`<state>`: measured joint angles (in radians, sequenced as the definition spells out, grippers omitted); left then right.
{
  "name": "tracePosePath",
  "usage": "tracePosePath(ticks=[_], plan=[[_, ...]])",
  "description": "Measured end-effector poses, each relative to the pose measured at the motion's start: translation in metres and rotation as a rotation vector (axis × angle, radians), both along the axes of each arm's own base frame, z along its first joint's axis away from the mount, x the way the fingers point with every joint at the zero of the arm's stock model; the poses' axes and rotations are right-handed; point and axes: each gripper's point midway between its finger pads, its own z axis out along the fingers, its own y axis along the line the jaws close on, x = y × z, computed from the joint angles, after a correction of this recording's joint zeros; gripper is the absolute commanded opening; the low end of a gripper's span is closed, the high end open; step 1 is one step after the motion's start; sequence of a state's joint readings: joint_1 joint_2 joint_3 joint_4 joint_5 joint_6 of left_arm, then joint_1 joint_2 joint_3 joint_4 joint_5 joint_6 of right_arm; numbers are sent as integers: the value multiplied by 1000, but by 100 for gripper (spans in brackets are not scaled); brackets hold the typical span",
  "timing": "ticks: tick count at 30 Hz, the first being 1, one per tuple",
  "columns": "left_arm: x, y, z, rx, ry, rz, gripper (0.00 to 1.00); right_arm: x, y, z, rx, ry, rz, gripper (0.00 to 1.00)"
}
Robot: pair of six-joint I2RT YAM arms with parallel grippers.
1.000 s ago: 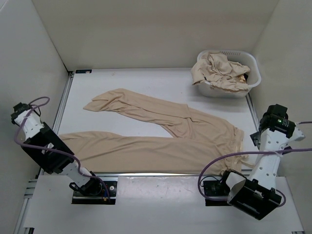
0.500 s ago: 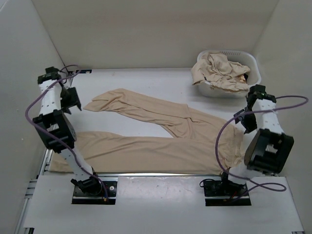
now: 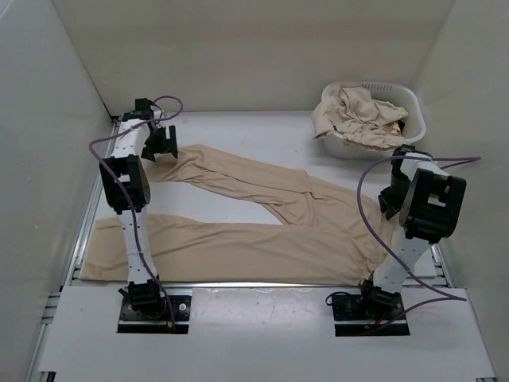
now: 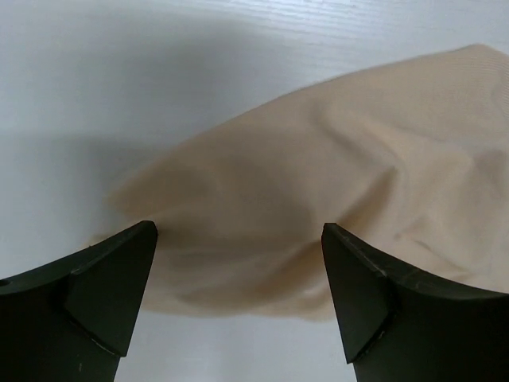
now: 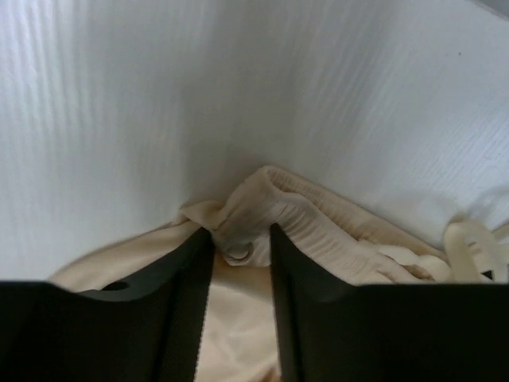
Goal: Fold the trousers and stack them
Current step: Flatten the trousers out
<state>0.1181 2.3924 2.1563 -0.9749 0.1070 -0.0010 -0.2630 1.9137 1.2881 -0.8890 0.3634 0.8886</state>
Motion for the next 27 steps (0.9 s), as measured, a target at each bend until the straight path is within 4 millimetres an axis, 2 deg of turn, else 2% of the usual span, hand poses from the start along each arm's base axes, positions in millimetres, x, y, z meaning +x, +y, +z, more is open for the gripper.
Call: tracePosePath(ticks=[2, 3, 4, 5, 7, 9, 11, 14, 16, 18, 20, 22, 25, 27], plan=[[5, -5, -11, 33, -2, -8, 87, 2, -1, 1, -3, 2, -1, 22], [5, -7, -19, 51, 5, -10, 77, 2, -1, 1, -4, 1, -3, 18], [1, -8, -26, 65, 20, -9, 35, 2, -1, 1, -4, 3, -4, 9], [-3, -6, -33, 103, 35, -9, 14, 2, -1, 1, -5, 4, -6, 5], [-9, -2, -33, 125, 29, 0, 14, 1, -2, 1, -10, 9, -5, 0], [-21, 3, -32, 132, 34, 12, 14, -1, -3, 1, -18, 18, -2, 0], [-43, 14, -32, 128, 68, 37, 14, -3, -5, 3, -29, 26, 3, 0], [-81, 42, -26, 118, 120, 103, 14, -3, -8, 7, -47, 21, 13, 0], [-106, 60, -14, 113, 135, 154, 20, -4, -10, 16, -59, -4, 28, 0], [-126, 78, 9, 115, 114, 212, 22, -4, -9, 28, -69, -47, 47, 0], [-135, 87, 42, 119, 49, 244, 27, -1, -5, 41, -64, -93, 84, 0], [-136, 85, 83, 125, -57, 246, 28, 5, 0, 49, -63, -126, 124, 0], [-135, 75, 134, 133, -194, 229, 30, 12, 12, 51, -60, -140, 187, 0], [-133, 70, 150, 135, -237, 216, 33, 14, 18, 51, -53, -140, 219, 0]])
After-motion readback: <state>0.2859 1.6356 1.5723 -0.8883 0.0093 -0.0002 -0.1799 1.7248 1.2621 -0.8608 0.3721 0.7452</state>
